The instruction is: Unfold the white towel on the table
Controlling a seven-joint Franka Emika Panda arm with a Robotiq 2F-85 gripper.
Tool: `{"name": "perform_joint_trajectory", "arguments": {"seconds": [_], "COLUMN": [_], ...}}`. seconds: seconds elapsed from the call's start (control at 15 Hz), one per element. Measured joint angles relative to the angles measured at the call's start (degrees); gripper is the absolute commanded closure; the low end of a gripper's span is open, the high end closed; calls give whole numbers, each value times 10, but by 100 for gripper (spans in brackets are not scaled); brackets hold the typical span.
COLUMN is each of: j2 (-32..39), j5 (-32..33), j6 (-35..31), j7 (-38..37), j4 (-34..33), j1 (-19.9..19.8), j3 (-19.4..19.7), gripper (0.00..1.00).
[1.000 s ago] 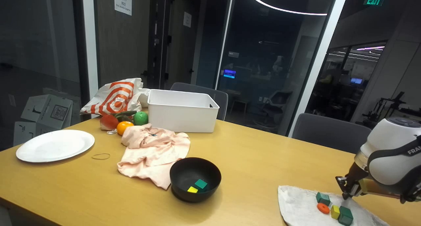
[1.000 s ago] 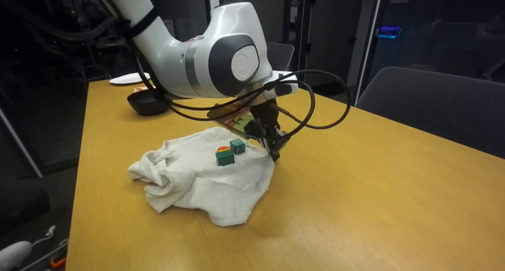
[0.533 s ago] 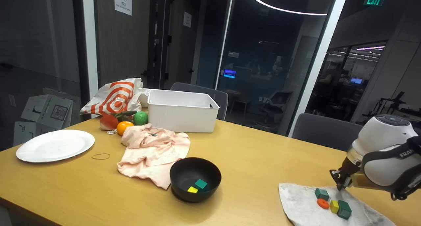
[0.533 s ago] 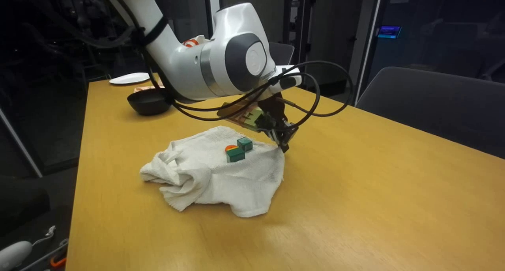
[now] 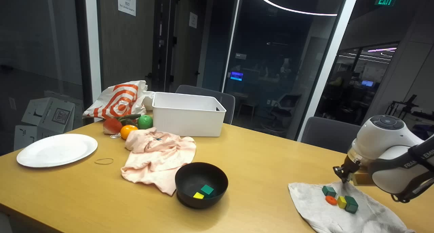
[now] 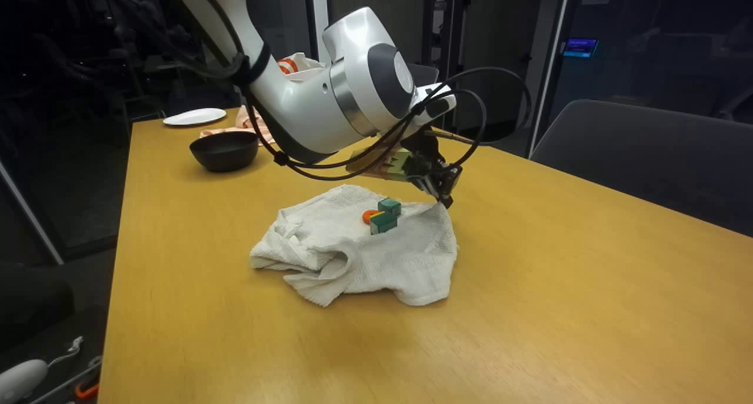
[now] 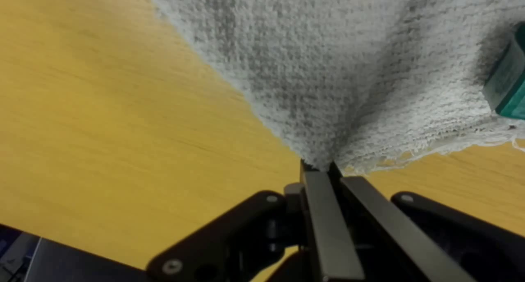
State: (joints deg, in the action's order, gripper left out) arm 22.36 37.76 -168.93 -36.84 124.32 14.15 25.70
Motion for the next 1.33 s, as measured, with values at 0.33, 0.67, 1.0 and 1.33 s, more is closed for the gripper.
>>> {"name": "perform_joint_trajectory", "arguments": {"seconds": [0.33,0.67,1.0,1.33], "j2": [39,74,77,-4], "j5": [100,152,151,107], "j6": [-22,-54,-67,-21], "j7": [-102,-176,-183,-122], "j4": [-50,-78,-67,-1], "j1": [80,135,138,103], "j3": [91,157,157,109], "gripper": [93,68,31,0]}}
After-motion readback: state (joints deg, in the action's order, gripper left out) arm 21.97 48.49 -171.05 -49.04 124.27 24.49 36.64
